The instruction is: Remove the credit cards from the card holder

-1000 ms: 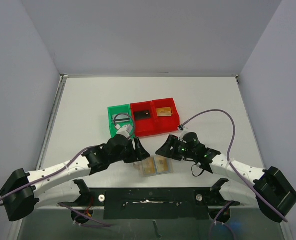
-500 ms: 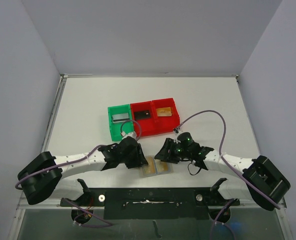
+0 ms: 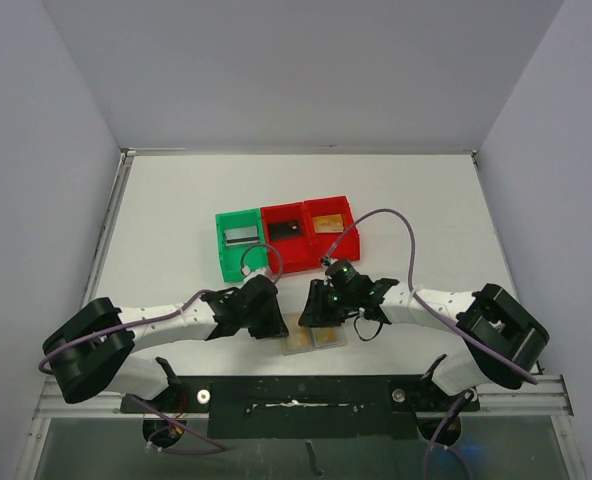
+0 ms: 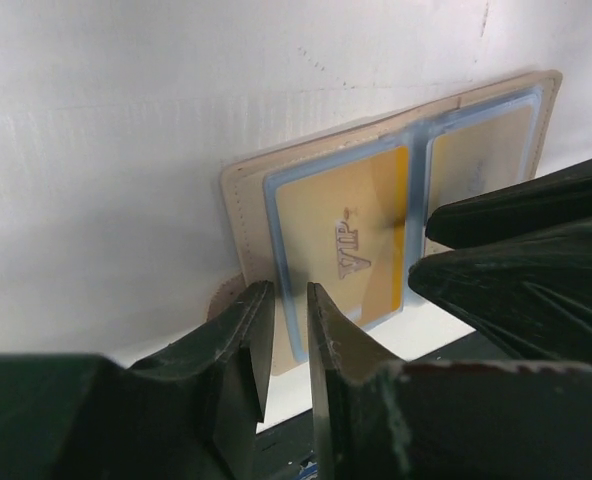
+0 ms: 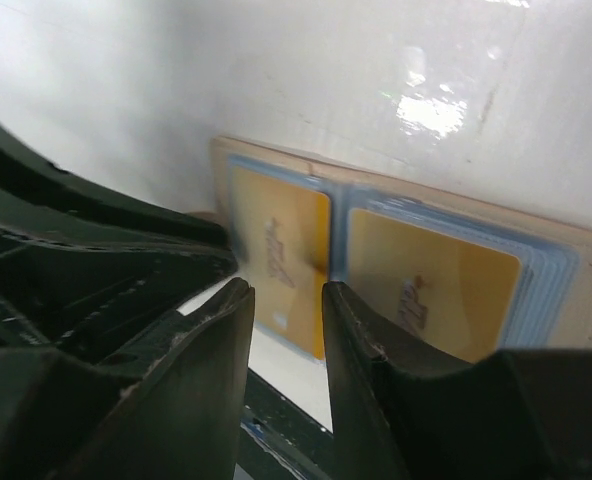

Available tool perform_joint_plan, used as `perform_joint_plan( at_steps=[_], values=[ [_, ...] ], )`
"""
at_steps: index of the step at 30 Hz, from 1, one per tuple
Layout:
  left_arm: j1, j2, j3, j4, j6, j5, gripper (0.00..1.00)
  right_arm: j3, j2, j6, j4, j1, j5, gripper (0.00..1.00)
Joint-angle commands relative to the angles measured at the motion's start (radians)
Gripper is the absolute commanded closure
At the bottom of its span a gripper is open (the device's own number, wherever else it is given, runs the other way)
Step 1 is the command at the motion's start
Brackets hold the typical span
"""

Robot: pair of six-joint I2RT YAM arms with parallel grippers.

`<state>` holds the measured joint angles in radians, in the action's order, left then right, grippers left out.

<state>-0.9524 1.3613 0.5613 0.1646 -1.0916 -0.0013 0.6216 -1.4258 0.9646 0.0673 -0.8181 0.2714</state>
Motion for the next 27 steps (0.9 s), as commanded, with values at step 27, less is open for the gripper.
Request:
perform_joint_plan(
  at_steps=[27],
  values=[
    [0.001, 0.131, 0.028, 0.078, 0.018, -0.035, 0.9, -0.027, -0.06, 0.056, -0.123, 0.013, 0.075, 0.87]
  ],
)
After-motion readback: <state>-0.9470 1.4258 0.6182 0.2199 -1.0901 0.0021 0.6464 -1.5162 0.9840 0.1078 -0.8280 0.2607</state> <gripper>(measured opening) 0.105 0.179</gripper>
